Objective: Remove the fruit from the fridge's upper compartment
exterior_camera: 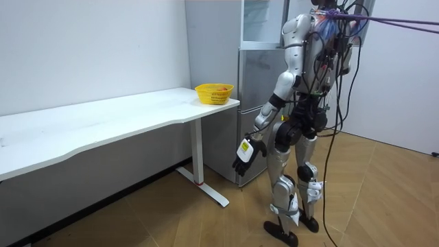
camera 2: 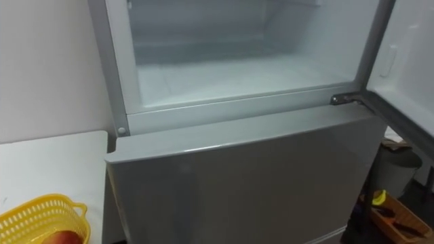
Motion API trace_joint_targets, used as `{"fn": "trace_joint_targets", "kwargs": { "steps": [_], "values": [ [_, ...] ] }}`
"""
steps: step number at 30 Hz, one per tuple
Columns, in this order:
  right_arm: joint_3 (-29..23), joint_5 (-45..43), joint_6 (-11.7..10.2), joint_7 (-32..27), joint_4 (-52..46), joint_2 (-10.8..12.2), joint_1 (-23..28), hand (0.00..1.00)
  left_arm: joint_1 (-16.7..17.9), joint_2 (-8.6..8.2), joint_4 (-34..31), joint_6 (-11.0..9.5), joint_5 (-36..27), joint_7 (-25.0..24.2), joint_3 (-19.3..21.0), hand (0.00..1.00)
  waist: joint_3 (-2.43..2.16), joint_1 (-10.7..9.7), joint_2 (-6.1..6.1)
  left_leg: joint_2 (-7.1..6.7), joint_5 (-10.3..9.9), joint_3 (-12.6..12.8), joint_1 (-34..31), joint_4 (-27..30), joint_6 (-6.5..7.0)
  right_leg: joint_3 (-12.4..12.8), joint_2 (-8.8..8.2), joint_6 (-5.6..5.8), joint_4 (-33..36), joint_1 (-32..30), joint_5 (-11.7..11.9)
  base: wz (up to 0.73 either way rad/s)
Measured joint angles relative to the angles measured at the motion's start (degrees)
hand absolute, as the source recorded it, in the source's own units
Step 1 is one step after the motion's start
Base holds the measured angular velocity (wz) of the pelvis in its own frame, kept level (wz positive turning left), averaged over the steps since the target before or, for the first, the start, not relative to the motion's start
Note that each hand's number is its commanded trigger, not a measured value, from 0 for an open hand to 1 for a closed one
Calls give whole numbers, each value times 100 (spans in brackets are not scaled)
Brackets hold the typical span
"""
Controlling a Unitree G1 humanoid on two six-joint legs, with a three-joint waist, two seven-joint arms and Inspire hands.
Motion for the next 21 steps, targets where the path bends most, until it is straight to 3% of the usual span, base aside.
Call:
{"fn": "trace_joint_targets", "kwargs": {
  "steps": [6,10,21],
  "values": [
    [423,-24,-13,337,-797,-4,-231,0,33,-27,15,-22,-5,8,-21,0,-11,-7,59,10,1,64,1,5,0,15,-2,-7,11,-29,5,-5],
    [674,-106,15,816,-1407,-5,-215,0,31,-69,102,-106,-8,36,-112,0,-10,112,64,20,1,58,8,8,0,-2,0,-15,11,-23,10,0],
    [1013,-214,124,1750,-1717,-7,-214,0,35,-75,378,-130,0,41,-214,0,-12,140,48,15,1,1,18,7,-2,-24,-1,-18,17,34,12,1]
  ]
}}
